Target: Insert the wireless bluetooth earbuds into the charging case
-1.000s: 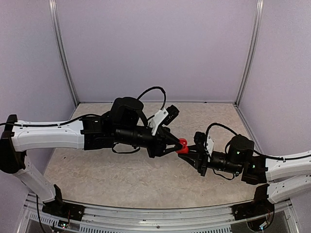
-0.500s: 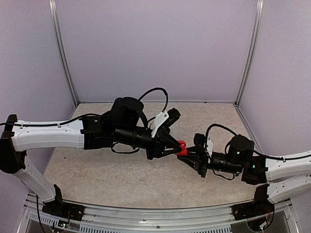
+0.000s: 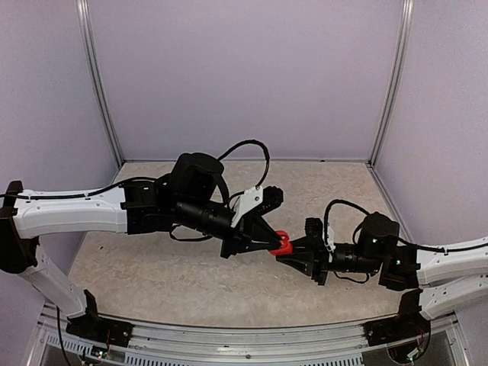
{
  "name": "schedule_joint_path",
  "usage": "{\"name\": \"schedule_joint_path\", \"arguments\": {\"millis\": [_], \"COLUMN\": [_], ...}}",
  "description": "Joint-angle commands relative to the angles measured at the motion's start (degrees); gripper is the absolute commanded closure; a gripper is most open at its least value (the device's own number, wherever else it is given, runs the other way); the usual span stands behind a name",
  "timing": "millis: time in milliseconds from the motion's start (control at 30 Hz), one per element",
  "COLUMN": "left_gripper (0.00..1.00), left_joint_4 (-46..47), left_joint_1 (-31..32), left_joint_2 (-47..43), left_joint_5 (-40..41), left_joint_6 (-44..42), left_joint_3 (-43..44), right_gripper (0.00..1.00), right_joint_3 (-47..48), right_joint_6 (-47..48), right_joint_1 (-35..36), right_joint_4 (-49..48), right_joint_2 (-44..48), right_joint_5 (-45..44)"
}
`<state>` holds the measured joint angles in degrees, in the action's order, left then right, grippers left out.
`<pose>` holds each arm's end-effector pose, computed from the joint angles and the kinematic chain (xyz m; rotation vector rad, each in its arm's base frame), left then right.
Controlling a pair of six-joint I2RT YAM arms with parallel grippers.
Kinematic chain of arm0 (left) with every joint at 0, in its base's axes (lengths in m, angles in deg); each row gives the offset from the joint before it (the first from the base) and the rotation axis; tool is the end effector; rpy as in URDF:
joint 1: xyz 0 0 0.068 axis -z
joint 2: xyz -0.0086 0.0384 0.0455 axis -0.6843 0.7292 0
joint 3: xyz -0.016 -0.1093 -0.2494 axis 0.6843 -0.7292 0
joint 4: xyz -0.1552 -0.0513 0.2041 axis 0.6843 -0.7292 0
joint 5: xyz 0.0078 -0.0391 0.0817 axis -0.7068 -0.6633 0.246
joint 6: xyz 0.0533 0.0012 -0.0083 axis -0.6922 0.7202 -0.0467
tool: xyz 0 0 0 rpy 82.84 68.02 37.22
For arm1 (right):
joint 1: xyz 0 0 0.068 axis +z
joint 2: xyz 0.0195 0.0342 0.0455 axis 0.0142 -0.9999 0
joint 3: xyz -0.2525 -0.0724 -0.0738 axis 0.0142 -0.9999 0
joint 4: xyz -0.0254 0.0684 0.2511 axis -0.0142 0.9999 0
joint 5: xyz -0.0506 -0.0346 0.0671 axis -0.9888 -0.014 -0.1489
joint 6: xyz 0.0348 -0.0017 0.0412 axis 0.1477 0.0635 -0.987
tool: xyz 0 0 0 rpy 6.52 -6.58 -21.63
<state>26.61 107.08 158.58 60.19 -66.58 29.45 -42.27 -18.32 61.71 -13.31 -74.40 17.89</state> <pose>0.1420 -0.3266 0.3159 1.5604 1.4702 -1.0244 0.0956 0.2030 0.2379 -1.1201 1.3407 0.9706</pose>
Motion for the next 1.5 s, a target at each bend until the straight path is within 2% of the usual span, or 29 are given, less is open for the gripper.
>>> {"name": "schedule_joint_path", "arguments": {"millis": [0,400,567,833,967,1033,1133,1267,1467], "left_gripper": [0.88,0.90,0.90,0.74,0.68,0.61,0.34,0.03,0.01], "left_joint_4": [-4.96,-9.31,-7.26,6.05,8.21,9.34,13.33,14.17,14.13], "left_joint_1": [0.84,5.54,5.98,6.06,6.18,6.15,5.62,5.11,5.57], "left_joint_2": [-1.95,2.39,1.11,-9.73,-13.10,-14.46,-16.18,-16.24,-13.01], "left_joint_5": [-0.52,7.65,11.62,17.78,16.41,15.73,16.62,15.34,12.81], "left_joint_6": [-6.14,-7.53,-7.09,-7.21,-7.56,-7.36,-6.32,-5.60,-6.36], "left_joint_3": [0.40,3.44,2.67,-5.31,-7.03,-8.22,-11.66,-13.79,-13.15], "right_gripper": [1.00,1.00,1.00,1.00,1.00,1.00,1.00,1.00,1.00], "right_joint_3": [-0.05,0.89,-0.20,-1.77,-2.38,-2.77,-2.66,-1.99,-0.68], "right_joint_6": [-0.21,-0.40,-0.75,-1.17,-1.50,-1.71,-1.98,-2.30,-2.90], "right_joint_1": [0.47,0.47,0.43,0.43,0.41,0.33,0.28,0.23,0.23], "right_joint_4": [-5.19,-4.72,-5.40,-6.35,-7.09,-7.75,-8.27,-8.75,-8.75], "right_joint_2": [1.17,0.77,1.83,2.95,2.74,2.56,2.54,2.66,2.15], "right_joint_5": [4.78,4.32,3.55,2.72,2.31,2.25,3.17,5.60,9.03]}}
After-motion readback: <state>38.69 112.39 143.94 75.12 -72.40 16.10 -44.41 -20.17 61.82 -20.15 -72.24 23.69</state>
